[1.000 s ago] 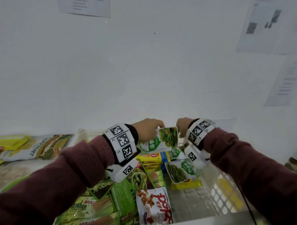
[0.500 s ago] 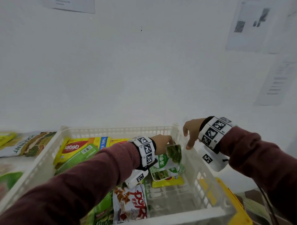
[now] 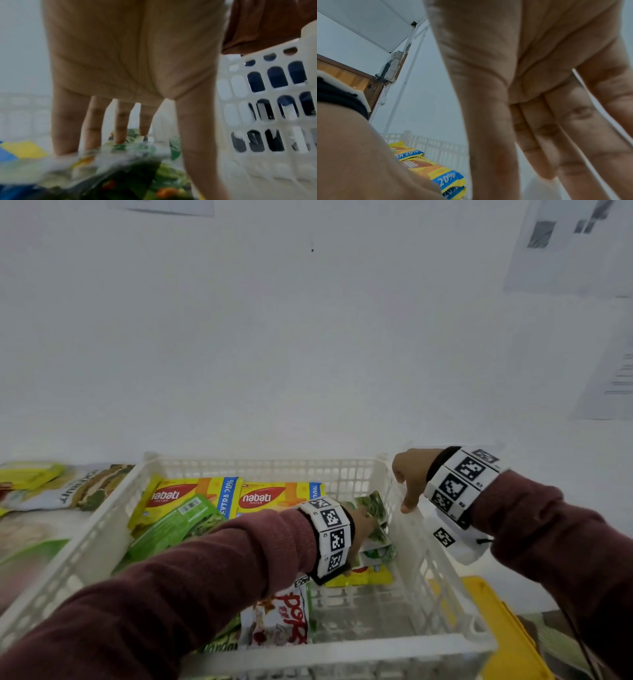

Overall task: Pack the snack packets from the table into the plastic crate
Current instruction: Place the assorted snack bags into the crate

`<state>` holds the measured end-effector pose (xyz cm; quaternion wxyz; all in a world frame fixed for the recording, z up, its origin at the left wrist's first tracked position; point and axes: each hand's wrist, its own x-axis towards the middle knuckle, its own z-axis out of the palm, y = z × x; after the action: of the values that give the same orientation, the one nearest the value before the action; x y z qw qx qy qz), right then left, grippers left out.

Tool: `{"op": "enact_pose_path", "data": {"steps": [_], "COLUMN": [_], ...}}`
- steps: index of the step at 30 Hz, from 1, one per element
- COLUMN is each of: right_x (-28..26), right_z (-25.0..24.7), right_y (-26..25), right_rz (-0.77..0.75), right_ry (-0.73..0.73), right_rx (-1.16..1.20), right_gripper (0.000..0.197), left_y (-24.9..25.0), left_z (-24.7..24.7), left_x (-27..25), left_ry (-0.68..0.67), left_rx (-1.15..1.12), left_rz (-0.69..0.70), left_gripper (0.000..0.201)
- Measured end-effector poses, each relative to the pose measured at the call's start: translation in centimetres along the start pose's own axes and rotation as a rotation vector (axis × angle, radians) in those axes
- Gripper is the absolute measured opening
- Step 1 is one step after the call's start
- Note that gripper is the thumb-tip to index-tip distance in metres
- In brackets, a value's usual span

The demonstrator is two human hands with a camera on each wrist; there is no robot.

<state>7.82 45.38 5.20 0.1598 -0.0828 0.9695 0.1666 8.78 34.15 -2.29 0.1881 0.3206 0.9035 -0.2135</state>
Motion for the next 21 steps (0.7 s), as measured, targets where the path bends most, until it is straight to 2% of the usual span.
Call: {"op": "enact_pose_path", "data": {"steps": [2, 6, 9, 11, 13, 16, 19, 21], "right_x": [0.0, -0.2, -0.1, -0.2, 0.0, -0.2, -0.9, -1.2], "right_z": [0.0, 0.2, 0.3, 0.3, 0.2, -0.3, -1.8, -3.2], "right_y": [0.0, 0.0, 0.0, 0.0, 0.0, -0.4, -1.2, -2.2], "right_rz": [-0.001, 0.001, -0.001, 0.0, 0.0, -0.001, -0.043, -0.097], "right_ry": [-0.002, -0.015, -0.013, -0.015, -0.031, -0.046, -0.007, 0.06], "right_rx": [-0.002, -0.006, -0.011, -0.007, -0.002, 0.002, -0.002, 0.059], "right_gripper": [0.063, 0.062, 0.061, 0.061, 0.06, 0.056, 0.054, 0.048], "left_y": [0.4, 0.3, -0.2, -0.6, -1.1, -2.6, -5.9, -8.4], "left_z": [-0.2, -0.5, -0.4, -0.4, -0.8, -2.6, -4.1, -4.1], "left_x": [0.2, -0.4, -0.5, -0.2, -0.3, -1.8, -4.6, -6.9], "left_ry": [-0.002, 0.015, 0.014, 0.003, -0.005, 0.136, 0.269, 0.309], "left_rx": [-0.012, -0.059, -0.094, -0.087, -0.203, -0.427, -0.492, -0.524], "left_rz": [0.02, 0.047, 0.076, 0.118, 0.152, 0.111, 0.07, 0.006], "left_gripper": [0.086, 0.087, 0.077, 0.08, 0.079, 0.06, 0.045, 0.041]}}
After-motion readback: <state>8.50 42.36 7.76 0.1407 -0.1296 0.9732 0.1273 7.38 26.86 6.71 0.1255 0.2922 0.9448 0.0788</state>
